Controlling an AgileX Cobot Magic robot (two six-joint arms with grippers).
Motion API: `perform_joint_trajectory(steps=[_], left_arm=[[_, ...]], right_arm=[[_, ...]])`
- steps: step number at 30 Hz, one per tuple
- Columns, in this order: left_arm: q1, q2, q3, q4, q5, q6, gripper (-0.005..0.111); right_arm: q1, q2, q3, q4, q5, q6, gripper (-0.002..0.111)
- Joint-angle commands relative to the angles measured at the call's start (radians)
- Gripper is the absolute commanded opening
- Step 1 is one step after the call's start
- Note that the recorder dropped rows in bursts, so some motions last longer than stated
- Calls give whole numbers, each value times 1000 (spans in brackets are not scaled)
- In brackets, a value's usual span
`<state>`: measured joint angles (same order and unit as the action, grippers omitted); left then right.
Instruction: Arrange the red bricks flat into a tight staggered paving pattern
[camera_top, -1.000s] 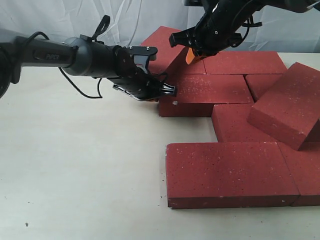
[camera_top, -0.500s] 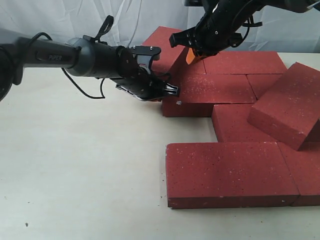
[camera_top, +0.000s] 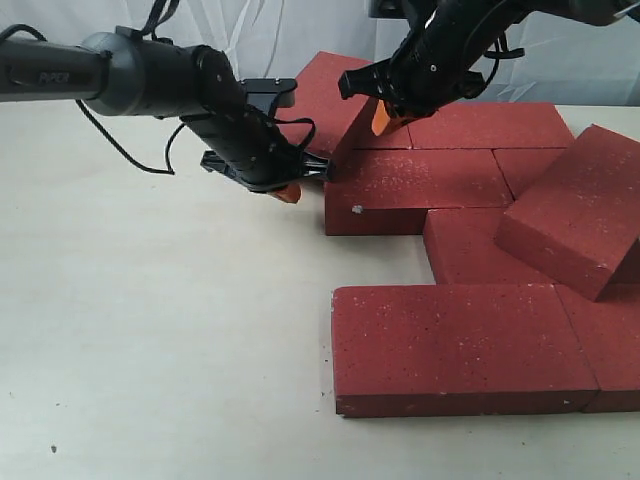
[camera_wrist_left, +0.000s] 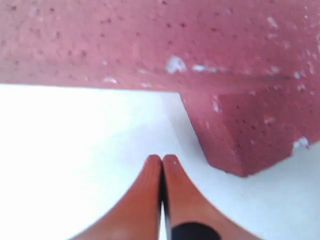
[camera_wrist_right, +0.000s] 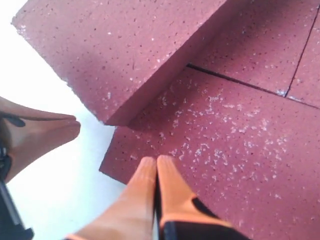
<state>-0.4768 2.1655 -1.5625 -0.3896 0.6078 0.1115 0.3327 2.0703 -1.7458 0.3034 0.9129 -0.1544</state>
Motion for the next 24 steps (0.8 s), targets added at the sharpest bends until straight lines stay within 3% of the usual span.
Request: perform_joint_trajectory(steps=[1, 11, 24], left_arm=[[1, -63, -4, 3, 129, -6, 0], [-7, -171, -2, 6, 293, 1, 0], [-141, -289, 66, 105, 282, 3, 0]], right_arm=[[-4, -11, -4, 5, 68, 2, -1], [-4, -19, -4, 1, 244, 2, -1], [0, -31, -2, 18, 308, 2, -1]])
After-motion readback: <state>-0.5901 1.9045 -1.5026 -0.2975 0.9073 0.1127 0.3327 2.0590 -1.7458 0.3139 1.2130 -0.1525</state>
